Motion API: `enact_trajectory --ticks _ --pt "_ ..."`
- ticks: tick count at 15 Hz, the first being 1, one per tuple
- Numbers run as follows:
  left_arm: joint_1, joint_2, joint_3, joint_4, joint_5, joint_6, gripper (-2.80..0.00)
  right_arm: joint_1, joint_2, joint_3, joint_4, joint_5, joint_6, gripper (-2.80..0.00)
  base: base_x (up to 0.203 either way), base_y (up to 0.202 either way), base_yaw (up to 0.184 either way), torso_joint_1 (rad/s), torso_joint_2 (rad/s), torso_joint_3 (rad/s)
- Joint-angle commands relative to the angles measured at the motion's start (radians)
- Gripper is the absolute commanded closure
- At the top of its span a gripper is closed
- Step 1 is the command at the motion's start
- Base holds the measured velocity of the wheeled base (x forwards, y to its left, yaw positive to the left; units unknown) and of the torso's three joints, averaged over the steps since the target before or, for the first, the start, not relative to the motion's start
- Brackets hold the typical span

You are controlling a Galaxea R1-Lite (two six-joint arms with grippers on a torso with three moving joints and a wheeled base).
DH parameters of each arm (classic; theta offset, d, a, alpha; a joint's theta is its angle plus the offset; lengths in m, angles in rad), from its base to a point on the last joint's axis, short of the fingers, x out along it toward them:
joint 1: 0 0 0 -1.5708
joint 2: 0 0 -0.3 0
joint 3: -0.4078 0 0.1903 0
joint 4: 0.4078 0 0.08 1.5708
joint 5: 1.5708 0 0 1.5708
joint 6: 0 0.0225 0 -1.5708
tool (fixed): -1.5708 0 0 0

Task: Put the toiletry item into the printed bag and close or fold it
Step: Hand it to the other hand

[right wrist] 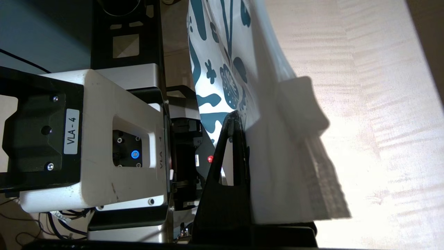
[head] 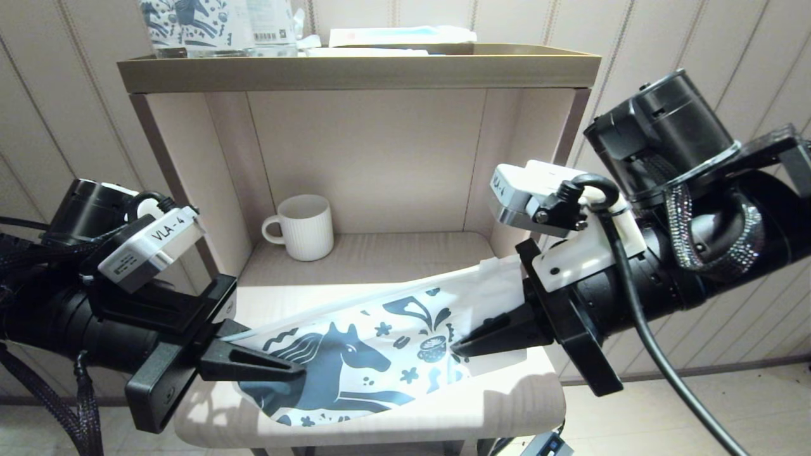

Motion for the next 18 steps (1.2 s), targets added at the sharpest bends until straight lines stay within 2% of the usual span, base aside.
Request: enact_trajectory --ticks 1,8,9,16,18 --pt "-0.005 0.009 -0.003 0.006 -0.007 0.004 0.0 0.004 0.002 -0.006 0.003 0.004 -0.002 0.0 0.0 0.0 0.0 0.0 0.0 0.0" --pt "-0.011 0.005 -0.013 0.021 -0.001 -0.003 0.0 0.006 -0.004 -0.011 0.003 0.004 0.0 0.0 0.0 0.0 0.0 0.0 0.0 0.0" --pt "-0.011 0.003 -0.012 0.019 -0.001 -0.003 -2.8 0.006 -0.004 -0.013 0.003 0.004 0.0 0.0 0.0 0.0 0.0 0.0 0.0 0.0" --pt "0.01 -0.024 -0.042 0.015 -0.008 -0.015 -2.8 0.006 0.0 -0.008 0.003 0.001 0.002 0.0 0.0 0.0 0.0 0.0 0.0 0.0" --pt "0.04 -0.049 -0.066 0.014 -0.006 -0.052 -2.8 0.006 0.002 0.0 0.003 -0.002 0.003 0.0 0.0 0.0 0.0 0.0 0.0 0.0"
